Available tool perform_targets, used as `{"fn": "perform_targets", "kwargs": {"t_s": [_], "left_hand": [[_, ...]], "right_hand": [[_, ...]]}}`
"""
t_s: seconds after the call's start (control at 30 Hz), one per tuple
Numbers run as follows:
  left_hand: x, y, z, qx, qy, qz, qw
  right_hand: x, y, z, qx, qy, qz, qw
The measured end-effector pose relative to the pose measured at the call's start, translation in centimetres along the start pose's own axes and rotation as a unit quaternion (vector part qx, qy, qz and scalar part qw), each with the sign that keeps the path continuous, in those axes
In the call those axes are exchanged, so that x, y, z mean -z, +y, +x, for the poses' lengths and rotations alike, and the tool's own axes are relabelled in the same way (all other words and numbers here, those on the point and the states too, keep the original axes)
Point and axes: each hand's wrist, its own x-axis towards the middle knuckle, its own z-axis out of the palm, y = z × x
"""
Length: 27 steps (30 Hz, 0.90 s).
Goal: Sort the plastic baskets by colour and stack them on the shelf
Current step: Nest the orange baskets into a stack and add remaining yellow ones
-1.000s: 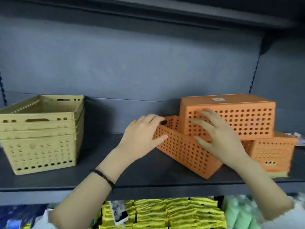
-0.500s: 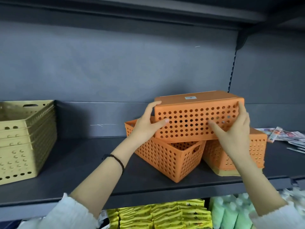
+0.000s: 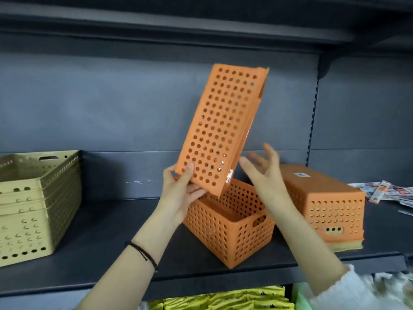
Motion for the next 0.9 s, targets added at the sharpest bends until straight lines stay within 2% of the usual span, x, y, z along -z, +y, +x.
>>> {"fn": "perform_targets", "kwargs": {"t_s": [0.07, 0.1, 0.13, 0.2, 0.3, 0.37, 0.43, 0.5, 0.6, 0.7, 0.77, 0.9], "left_hand": [[-0.3, 0.1, -0.3, 0.042, 0.003, -0.065, 0.997], [-0.5, 0.3, -0.4, 0.062, 0.004, -0.093, 0.994], [-0.5, 0.6, -0.7, 0.081, 0.007, -0.113, 0.990], [-0.2, 1.1, -1.4, 0.114, 0.001, -0.111, 0.987], [1.0, 1.8, -2.2, 0.120, -0.014, 0.048, 0.991], [2.0, 2.0, -2.2, 0.053, 0.023, 0.211, 0.976], [2.8, 2.3, -2.3, -0.043, 0.070, 0.323, 0.943], [2.7, 2.6, -2.6, -0.123, 0.046, 0.355, 0.926], [1.9, 2.3, -3.1, -0.199, -0.062, 0.387, 0.898], [1.1, 1.3, -2.6, -0.197, -0.148, 0.369, 0.896], [0.9, 0.4, -1.9, -0.189, -0.155, 0.366, 0.898], [1.1, -0.7, -1.5, -0.197, -0.138, 0.396, 0.886]], "right_hand": [[-1.6, 0.2, -1.0, 0.020, -0.147, -0.043, 0.988], [-2.2, 0.5, -1.4, 0.062, -0.188, -0.084, 0.977], [-2.7, 0.8, -1.8, 0.121, -0.196, -0.134, 0.964], [-3.1, 1.7, -1.6, 0.240, -0.143, -0.235, 0.931], [-2.5, 1.3, -0.9, 0.295, -0.090, -0.297, 0.904], [-1.5, 0.3, -0.6, 0.310, -0.116, -0.321, 0.887], [-0.2, -1.1, -0.3, 0.340, -0.159, -0.387, 0.842], [1.2, -2.2, 0.1, 0.339, -0.208, -0.436, 0.808], [2.5, -2.7, 0.6, 0.298, -0.255, -0.443, 0.806], [2.6, -2.7, 0.2, 0.299, -0.298, -0.456, 0.784], [2.7, -2.6, -0.1, 0.288, -0.325, -0.451, 0.780], [3.1, -1.3, -0.2, 0.273, -0.349, -0.411, 0.796]]}}
